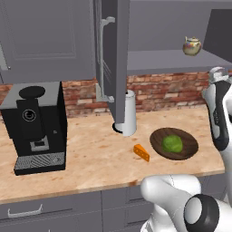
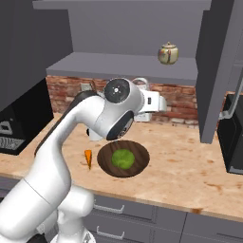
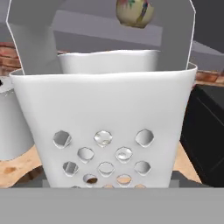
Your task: Pick the cheese from the fridge and the cheese grater from the cabinet and place them next to the salad bowl.
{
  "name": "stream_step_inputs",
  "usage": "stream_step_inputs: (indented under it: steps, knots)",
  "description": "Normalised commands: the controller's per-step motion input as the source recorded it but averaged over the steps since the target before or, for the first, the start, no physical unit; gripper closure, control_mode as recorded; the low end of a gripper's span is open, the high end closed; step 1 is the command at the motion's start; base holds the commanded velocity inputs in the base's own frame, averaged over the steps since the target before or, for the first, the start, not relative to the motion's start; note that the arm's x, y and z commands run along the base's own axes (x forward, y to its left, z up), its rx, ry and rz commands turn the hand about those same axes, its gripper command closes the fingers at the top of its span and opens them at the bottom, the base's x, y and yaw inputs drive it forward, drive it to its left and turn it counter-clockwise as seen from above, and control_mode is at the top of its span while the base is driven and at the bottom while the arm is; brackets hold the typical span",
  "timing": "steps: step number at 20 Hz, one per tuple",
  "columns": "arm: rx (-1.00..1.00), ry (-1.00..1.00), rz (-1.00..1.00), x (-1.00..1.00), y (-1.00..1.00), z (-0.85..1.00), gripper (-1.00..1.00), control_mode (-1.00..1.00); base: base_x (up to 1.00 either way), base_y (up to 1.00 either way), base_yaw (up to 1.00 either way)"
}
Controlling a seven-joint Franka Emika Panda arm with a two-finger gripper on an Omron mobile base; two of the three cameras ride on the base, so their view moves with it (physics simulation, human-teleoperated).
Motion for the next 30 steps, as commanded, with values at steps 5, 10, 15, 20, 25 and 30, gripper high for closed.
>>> stream_step_inputs:
  steps: [5, 10, 15, 20, 25, 30]
  knots:
    - [0.09, 0.16, -0.13, -0.05, 0.01, -0.62, 1.0, -1.0, 0.0, 0.0, 0.0]
    - [0.11, 0.0, -0.08, -0.04, -0.05, -0.62, 1.0, -1.0, 0.0, 0.0, 0.0]
    - [0.13, -0.03, -0.01, -0.14, -0.27, -0.52, 1.0, -1.0, 0.0, 0.0, 0.0]
    - [0.03, -0.08, 0.0, -0.14, -0.31, -0.41, 1.0, -1.0, 0.0, 0.0, 0.0]
    - [0.0, -0.02, -0.07, -0.02, -0.28, -0.3, 1.0, -1.0, 0.0, 0.0, 0.0]
    - [0.0, 0.0, -0.07, 0.01, -0.2, -0.32, 1.0, -1.0, 0.0, 0.0, 0.0]
